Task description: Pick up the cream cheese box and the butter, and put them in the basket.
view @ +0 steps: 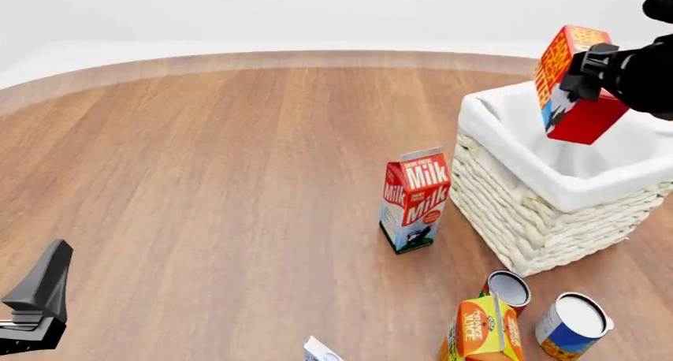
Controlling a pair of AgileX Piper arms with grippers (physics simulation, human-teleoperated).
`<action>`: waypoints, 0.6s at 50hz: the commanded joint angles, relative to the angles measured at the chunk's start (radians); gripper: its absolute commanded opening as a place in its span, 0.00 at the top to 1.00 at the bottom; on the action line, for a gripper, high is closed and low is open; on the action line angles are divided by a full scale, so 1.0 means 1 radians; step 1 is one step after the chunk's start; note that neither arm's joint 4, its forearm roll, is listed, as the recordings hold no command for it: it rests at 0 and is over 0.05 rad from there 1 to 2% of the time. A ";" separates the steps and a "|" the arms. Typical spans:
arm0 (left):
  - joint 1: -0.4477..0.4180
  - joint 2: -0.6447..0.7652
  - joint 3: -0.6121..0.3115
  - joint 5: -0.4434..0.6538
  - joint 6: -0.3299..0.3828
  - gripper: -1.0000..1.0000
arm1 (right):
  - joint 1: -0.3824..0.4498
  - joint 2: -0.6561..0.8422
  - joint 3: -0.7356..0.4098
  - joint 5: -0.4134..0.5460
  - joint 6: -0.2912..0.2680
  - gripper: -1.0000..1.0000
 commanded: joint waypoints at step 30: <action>0.000 0.000 0.000 0.000 0.000 0.00 | -0.024 -0.052 0.074 -0.079 0.109 1.00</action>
